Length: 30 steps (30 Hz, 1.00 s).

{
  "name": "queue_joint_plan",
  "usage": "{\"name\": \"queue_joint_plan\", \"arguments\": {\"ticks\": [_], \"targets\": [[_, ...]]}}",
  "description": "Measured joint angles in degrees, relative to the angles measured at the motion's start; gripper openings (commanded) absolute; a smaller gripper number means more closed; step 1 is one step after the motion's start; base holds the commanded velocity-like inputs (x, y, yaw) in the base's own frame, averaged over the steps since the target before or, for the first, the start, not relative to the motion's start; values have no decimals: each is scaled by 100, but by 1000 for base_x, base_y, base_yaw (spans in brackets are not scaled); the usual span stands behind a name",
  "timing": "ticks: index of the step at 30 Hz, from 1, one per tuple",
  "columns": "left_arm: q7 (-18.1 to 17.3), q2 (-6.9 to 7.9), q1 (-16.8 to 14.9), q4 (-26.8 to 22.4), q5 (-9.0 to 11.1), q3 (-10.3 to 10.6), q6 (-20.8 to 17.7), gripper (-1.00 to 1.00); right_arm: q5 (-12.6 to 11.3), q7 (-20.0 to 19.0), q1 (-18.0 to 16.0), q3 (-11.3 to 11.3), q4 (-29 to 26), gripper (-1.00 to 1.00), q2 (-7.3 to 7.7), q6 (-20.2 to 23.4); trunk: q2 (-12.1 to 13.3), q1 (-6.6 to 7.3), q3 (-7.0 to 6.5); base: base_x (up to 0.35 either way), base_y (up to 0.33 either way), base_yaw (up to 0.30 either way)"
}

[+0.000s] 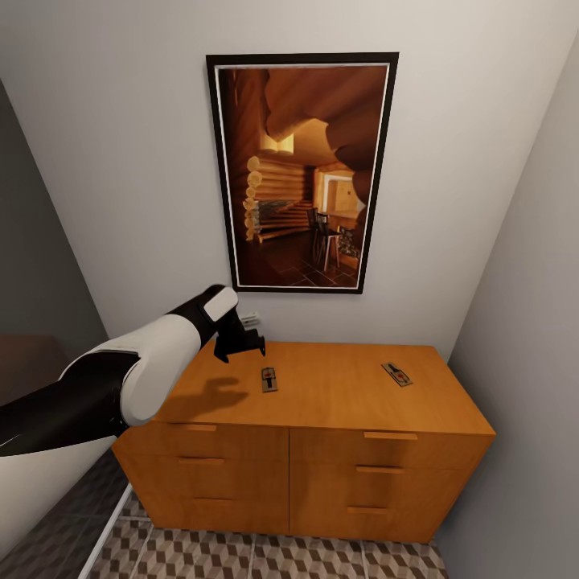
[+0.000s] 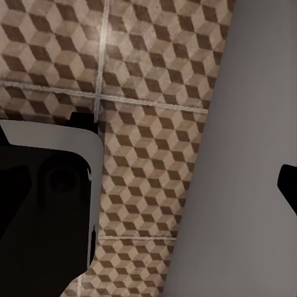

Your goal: Take the four mousetraps from the cabinet in the bathroom and place them on the bathroom floor. Make sure all four end up on the same floor surface, and ensure that at least two of them are either under or directly next to the same bathroom sink.

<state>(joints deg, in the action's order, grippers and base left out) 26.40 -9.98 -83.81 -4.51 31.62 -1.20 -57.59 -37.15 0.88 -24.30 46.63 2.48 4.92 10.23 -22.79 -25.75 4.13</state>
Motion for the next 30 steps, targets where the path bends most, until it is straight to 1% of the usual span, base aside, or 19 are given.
{"name": "queue_joint_plan", "arguments": {"ticks": [19,30], "targets": [[-64,0,0,70,1,-1,-17,100,6,0,-1,8,1,100,-7,0,0,0,0,0,0,0],[-217,0,3,72,-2,-1,-11,100,2,0,0,7,0,100,-1,5,0,0,0,0,0,0]]}}
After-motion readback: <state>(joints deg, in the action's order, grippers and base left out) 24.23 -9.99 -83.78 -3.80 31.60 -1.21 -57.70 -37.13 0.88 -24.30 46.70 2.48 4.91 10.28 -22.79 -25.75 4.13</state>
